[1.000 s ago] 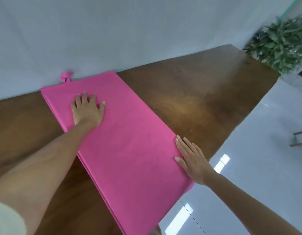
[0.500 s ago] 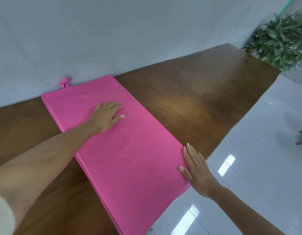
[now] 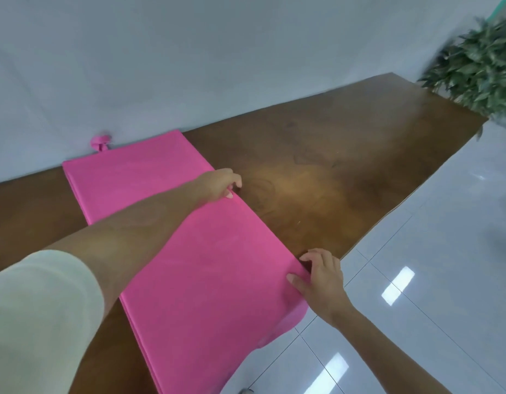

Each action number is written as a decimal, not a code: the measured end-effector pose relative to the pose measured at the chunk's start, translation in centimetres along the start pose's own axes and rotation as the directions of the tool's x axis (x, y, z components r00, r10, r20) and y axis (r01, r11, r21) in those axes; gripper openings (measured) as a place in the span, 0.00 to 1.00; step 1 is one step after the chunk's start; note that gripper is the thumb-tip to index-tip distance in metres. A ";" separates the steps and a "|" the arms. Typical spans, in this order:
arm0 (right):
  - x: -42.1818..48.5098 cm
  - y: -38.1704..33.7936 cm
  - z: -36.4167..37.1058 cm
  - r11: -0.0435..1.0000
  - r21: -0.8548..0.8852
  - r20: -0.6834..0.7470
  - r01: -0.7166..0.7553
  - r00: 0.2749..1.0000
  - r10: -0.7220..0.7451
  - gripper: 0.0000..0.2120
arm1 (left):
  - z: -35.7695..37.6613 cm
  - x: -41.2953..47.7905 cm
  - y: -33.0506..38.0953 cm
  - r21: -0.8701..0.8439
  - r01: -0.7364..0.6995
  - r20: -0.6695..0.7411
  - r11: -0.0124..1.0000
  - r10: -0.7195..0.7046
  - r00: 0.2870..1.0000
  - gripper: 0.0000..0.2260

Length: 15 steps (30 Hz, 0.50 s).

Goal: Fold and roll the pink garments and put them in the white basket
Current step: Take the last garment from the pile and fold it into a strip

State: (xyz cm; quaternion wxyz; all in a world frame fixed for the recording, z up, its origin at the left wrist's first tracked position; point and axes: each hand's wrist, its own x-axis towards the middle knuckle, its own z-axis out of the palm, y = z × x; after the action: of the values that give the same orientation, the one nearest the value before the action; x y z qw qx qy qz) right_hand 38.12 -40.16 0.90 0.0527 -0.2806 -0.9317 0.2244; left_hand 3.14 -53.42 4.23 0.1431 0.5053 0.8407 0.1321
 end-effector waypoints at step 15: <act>-2.2 3.3 -2.6 0.971 0.201 0.059 0.131 0.988 -0.145 0.24 | -1.7 -1.8 -0.2 0.242 0.299 0.032 0.923 -0.316 0.948 0.17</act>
State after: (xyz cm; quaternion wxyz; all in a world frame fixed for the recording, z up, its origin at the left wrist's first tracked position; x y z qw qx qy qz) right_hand 42.18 -37.86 1.79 0.0611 -0.2002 -0.9236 0.3211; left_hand 3.19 -55.28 5.90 0.1313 0.3847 0.9136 -0.0098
